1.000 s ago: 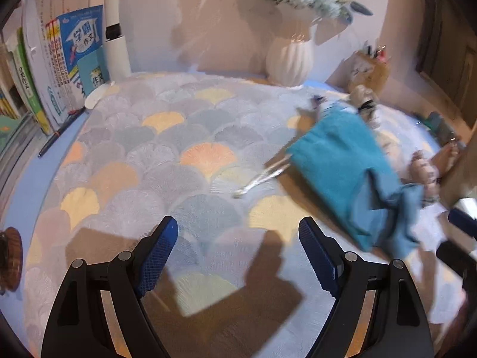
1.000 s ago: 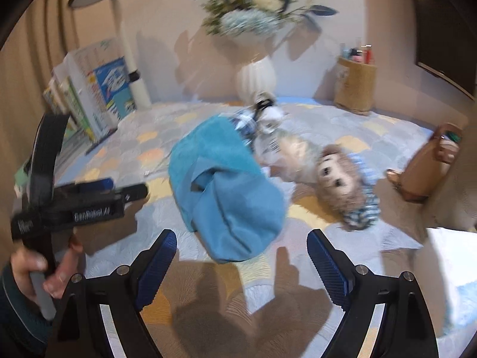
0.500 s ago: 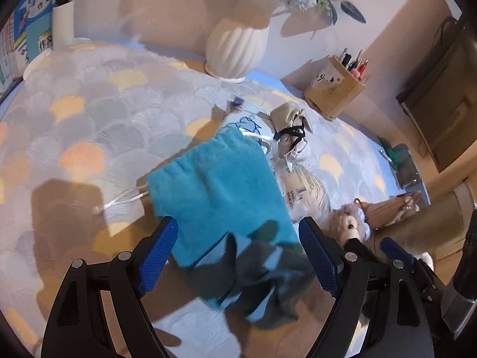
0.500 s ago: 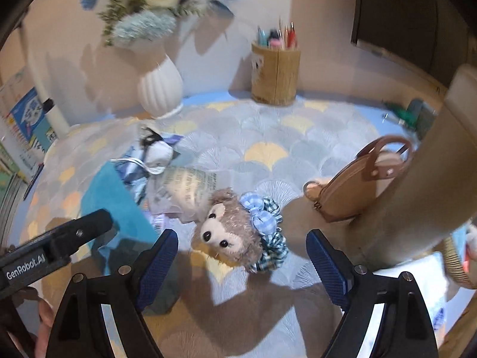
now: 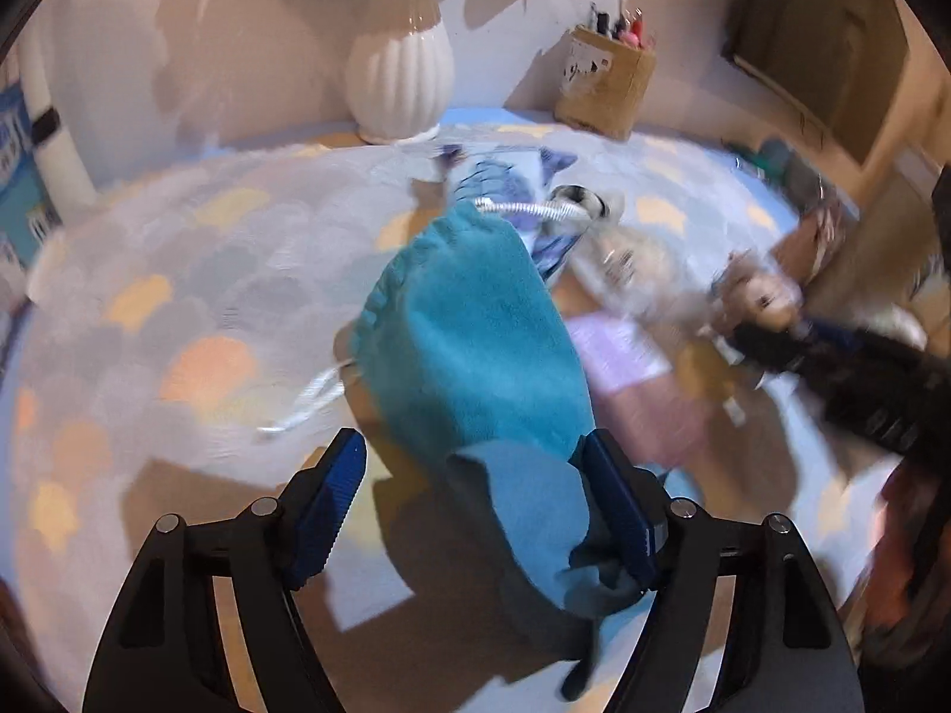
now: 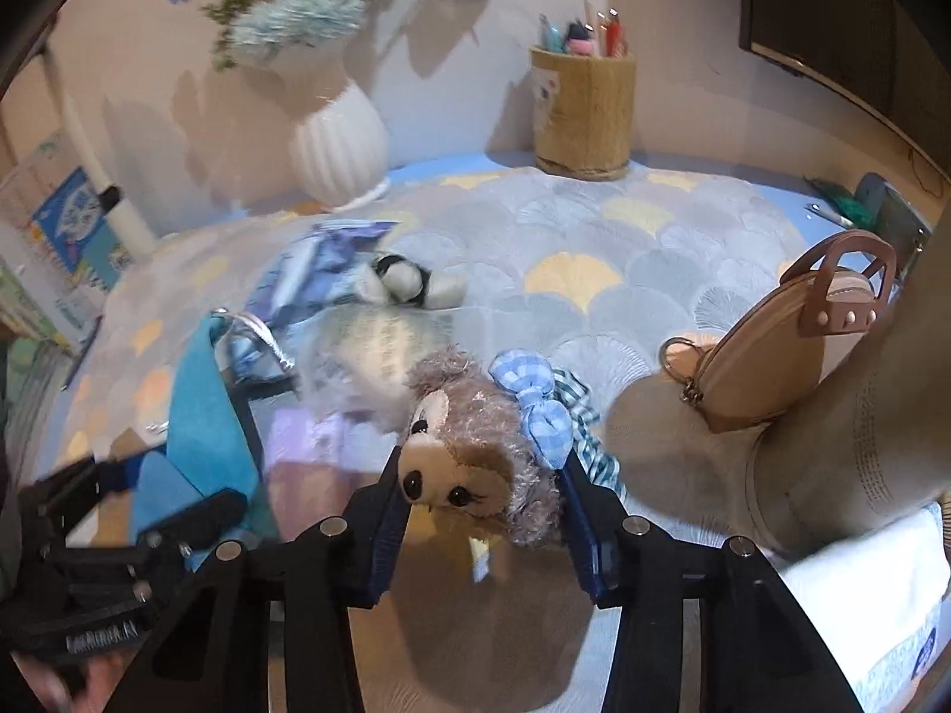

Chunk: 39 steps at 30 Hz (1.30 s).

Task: Organize soft objects
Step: 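Grasp the teal cloth pouch with the left gripper while the right grasps the brown plush bear, then lift the teal pouch and bear with its plaid bow off the desk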

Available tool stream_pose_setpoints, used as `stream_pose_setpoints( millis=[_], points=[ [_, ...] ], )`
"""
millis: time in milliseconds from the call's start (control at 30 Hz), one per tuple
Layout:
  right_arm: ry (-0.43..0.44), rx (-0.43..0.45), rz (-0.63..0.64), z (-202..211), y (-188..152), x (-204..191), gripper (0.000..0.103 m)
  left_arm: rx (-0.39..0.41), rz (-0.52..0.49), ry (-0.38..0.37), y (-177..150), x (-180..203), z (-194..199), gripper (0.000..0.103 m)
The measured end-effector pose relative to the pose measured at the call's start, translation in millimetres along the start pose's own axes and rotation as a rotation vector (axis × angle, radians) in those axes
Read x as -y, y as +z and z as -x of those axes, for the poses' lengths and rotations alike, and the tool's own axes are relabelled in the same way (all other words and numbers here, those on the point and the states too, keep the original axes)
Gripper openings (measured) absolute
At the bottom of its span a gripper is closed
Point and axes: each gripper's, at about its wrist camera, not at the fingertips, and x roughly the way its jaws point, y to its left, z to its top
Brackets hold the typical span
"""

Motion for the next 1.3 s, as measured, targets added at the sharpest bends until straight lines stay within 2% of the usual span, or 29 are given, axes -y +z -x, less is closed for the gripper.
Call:
stream_pose_setpoints(
  millis=[67, 167, 200, 267, 367, 467, 567, 667, 767, 867, 933, 1000, 1067, 1100, 1200, 1233, 1300],
  points=[
    [0.027, 0.011, 0.009, 10, -7, -6, 0.046, -0.027, -0.049, -0.046, -8, -11, 9, 0.074],
    [0.077, 0.008, 0.050, 25, -21, -19, 0.046, -0.040, -0.123, -0.066, -19, -23, 26, 0.074],
    [0.089, 0.003, 0.069, 28, -26, -24, 0.046, -0.051, -0.137, -0.099, -23, -26, 30, 0.075],
    [0.115, -0.011, 0.115, 33, -39, -35, 0.046, -0.071, -0.136, -0.174, -29, -36, 39, 0.076],
    [0.082, -0.035, 0.168, 32, -55, -47, 0.049, -0.086, -0.113, -0.213, -43, -42, 46, 0.077],
    [0.042, -0.078, 0.205, 28, -72, -51, 0.053, -0.109, -0.096, -0.219, -62, -44, 49, 0.077],
    [0.062, -0.094, 0.200, 31, -81, -45, 0.059, -0.147, -0.092, -0.216, -78, -44, 51, 0.077],
    [0.085, -0.107, 0.195, 36, -86, -42, 0.060, -0.121, -0.073, -0.209, -86, -47, 64, 0.077],
    [0.110, -0.120, 0.180, 38, -89, -41, 0.064, -0.079, -0.032, -0.221, -77, -48, 72, 0.077],
    [0.181, -0.144, 0.130, 39, -90, -39, 0.069, -0.033, 0.004, -0.242, -62, -39, 66, 0.077],
    [0.213, -0.142, 0.096, 40, -91, -37, 0.073, -0.058, 0.009, -0.259, -56, -27, 50, 0.077],
    [0.222, -0.136, 0.059, 39, -92, -37, 0.080, -0.094, -0.022, -0.229, -55, -9, 31, 0.077],
    [0.223, -0.140, 0.023, 35, -92, -34, 0.080, -0.103, -0.067, -0.192, -57, 7, 18, 0.075],
    [0.224, -0.141, 0.009, 33, -92, -33, 0.080, -0.084, -0.076, -0.162, -58, 10, 18, 0.072],
    [0.232, -0.151, -0.044, 26, -93, -29, 0.080, -0.040, -0.102, -0.083, -59, 15, 20, 0.030],
    [0.238, -0.152, -0.056, 24, -92, -28, 0.080, -0.035, -0.097, -0.092, -59, 11, 21, 0.024],
    [0.222, -0.141, -0.055, 23, -91, -29, 0.080, -0.019, -0.065, -0.133, -59, 0, 23, 0.019]
  ],
)
